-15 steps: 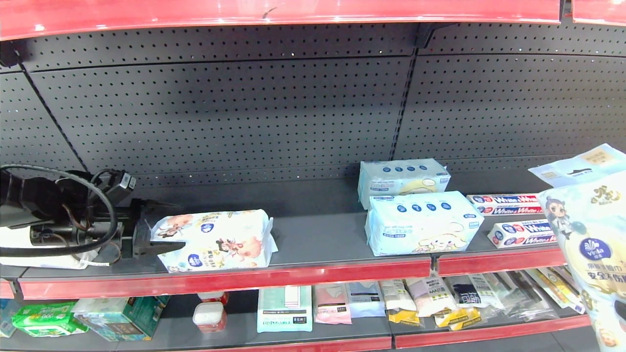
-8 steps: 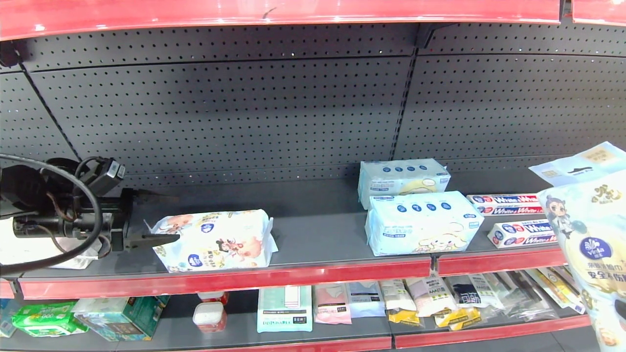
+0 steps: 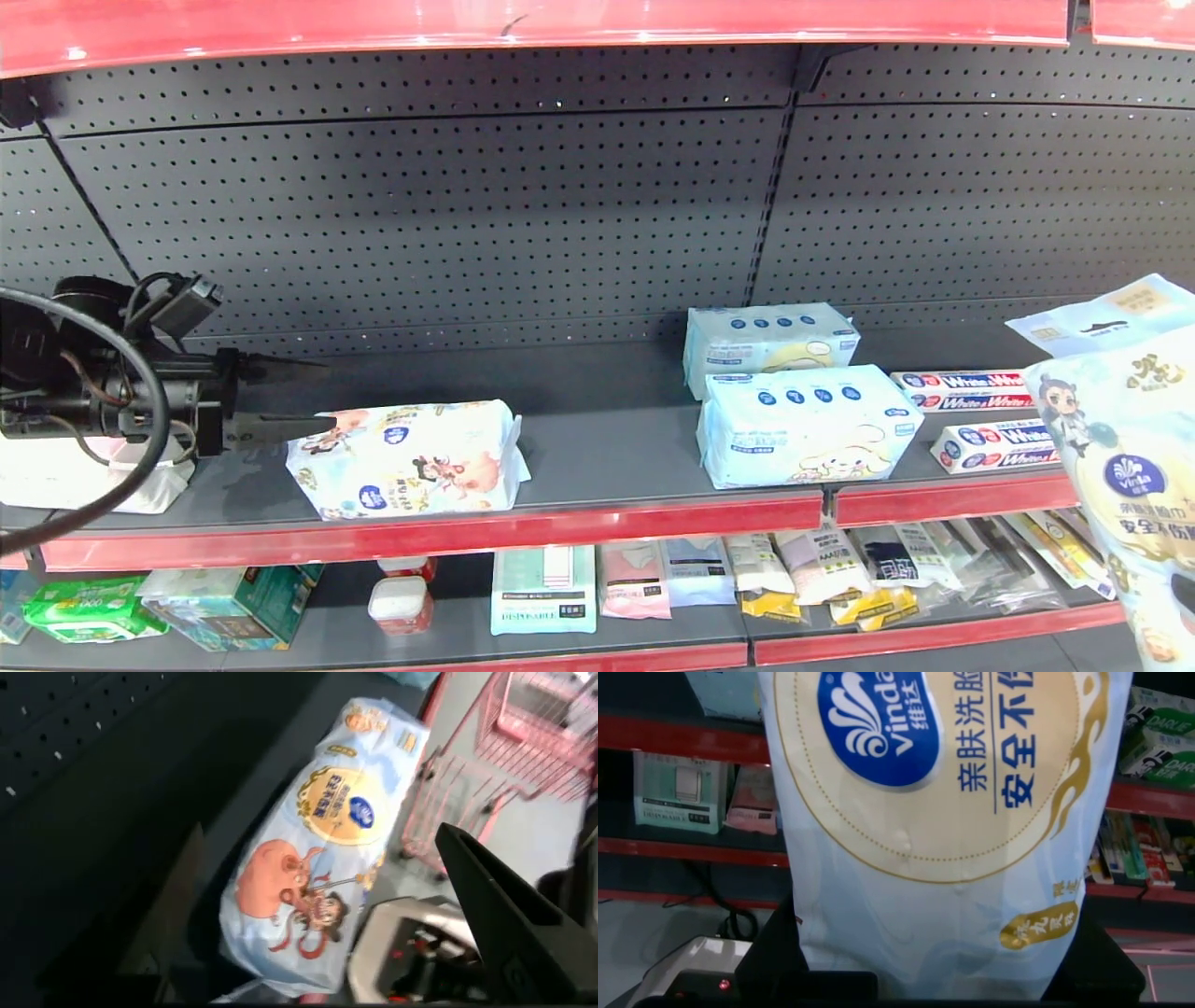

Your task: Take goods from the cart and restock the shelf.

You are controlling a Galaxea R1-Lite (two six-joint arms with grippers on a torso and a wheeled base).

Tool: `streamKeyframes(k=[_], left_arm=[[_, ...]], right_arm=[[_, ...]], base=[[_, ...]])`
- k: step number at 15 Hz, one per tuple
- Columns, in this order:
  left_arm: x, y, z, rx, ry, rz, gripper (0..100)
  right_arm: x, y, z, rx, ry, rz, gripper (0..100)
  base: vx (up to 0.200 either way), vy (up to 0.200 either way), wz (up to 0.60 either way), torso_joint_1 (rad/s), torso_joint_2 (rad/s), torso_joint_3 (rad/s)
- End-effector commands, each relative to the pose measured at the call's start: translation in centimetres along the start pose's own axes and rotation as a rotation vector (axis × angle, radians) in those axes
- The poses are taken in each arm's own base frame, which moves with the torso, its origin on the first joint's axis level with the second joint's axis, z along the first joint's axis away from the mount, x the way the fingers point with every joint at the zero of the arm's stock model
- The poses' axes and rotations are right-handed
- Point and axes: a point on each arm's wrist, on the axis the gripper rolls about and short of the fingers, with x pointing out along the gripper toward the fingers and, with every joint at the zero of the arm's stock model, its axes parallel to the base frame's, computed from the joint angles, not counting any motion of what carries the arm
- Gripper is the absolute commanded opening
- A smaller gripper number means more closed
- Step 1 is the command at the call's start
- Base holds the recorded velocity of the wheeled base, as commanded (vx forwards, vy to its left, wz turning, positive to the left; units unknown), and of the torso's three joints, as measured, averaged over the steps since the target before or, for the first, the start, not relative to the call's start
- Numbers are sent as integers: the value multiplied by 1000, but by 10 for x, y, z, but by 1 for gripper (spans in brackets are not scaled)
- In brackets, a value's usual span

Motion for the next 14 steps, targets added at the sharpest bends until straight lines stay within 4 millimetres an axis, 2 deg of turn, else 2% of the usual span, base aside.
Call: streamKeyframes(k=[1, 5, 6, 10, 11, 12, 14], left_arm=[[-4, -5, 10, 7, -6, 16, 100], [-2, -2, 7, -40, 5, 18, 100], [0, 2, 15, -108, -12, 27, 100], [2, 18, 24, -234, -55, 85, 100], [3, 20, 24, -250, -56, 93, 100], [6, 31, 18, -257, -50, 148, 100], [11, 40, 13, -209, -45, 229, 100]], right_arm=[[0, 0, 0, -1, 0, 0, 0], [1, 1, -2, -2, 8, 5, 0], [1, 1, -2, -2, 6, 6, 0], [1, 1, -2, -1, 9, 6, 0], [1, 1, -2, -1, 9, 6, 0], [2, 1, -2, -1, 11, 7, 0], [2, 1, -2, -1, 11, 7, 0]], base=[[0, 0, 0, 0, 0, 0], [0, 0, 0, 0, 0, 0], [0, 0, 0, 0, 0, 0], [0, 0, 0, 0, 0, 0], [0, 0, 0, 0, 0, 0], [0, 0, 0, 0, 0, 0], [0, 0, 0, 0, 0, 0]])
